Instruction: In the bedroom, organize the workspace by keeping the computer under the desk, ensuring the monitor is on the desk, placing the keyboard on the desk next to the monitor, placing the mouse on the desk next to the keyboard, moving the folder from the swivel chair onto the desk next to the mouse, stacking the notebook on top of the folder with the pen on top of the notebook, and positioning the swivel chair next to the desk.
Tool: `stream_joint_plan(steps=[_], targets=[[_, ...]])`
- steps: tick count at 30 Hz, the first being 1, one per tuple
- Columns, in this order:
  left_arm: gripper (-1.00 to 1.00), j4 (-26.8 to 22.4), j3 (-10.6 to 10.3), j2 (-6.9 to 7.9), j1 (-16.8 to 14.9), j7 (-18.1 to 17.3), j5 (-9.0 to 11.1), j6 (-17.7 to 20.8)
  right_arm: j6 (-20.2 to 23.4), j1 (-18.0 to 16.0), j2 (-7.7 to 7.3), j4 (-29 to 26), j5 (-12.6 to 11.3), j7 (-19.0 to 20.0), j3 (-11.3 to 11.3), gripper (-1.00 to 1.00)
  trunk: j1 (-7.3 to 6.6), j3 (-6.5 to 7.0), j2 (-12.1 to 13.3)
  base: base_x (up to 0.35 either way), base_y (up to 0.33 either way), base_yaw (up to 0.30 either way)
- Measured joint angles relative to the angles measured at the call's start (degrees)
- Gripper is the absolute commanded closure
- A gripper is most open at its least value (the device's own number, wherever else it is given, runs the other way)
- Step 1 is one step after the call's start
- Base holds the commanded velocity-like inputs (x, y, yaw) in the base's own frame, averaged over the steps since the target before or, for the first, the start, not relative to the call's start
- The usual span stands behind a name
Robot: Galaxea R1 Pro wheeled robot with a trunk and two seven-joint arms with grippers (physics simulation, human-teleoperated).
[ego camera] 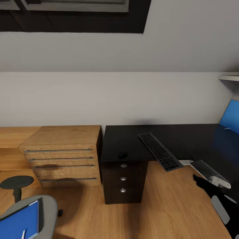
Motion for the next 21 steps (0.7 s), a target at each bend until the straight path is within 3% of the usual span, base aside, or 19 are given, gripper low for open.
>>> stream_joint_plan(steps=[21], targets=[[-1.0, 0.0, 0.0, 0.01, 0.0, 0.0, 0.0, 0.1, 0.0, 0.0, 0.09, 0.4, -0.1, 0.0, 0.1, -1.0, 0.0, 0.0, 0.0, -0.002, 0.035, 0.0]])
